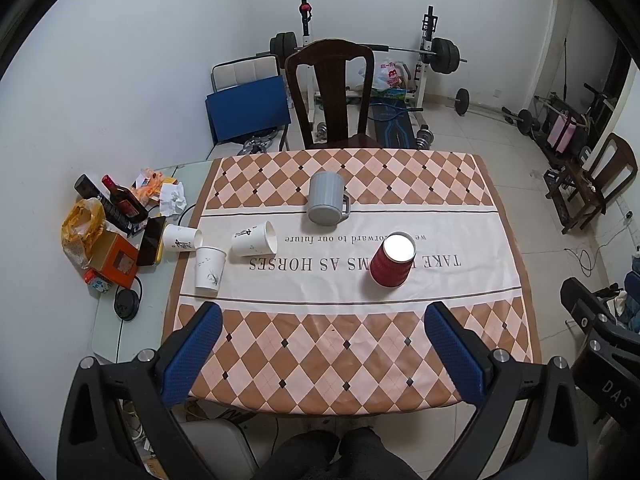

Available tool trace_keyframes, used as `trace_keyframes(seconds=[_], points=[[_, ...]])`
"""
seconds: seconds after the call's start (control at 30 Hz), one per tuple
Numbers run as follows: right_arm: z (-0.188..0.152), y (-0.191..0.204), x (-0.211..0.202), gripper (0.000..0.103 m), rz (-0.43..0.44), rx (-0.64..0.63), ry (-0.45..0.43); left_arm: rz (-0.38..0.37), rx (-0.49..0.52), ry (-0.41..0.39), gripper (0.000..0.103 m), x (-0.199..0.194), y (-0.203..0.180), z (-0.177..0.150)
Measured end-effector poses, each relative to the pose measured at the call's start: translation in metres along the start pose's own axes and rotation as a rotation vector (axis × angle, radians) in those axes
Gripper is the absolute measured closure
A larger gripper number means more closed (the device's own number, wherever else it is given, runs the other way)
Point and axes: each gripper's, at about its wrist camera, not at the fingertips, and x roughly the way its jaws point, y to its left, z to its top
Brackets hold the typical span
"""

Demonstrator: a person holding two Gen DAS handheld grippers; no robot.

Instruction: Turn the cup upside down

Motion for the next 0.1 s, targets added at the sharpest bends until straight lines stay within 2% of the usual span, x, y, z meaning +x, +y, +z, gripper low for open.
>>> trace_keyframes(seconds=[0.1], points=[[0.0, 0.0008, -0.0006, 0.001, 0.002, -0.002, 0.001, -0.003, -0.002, 0.001, 0.0, 0.0006, -0.0016, 0.0022]])
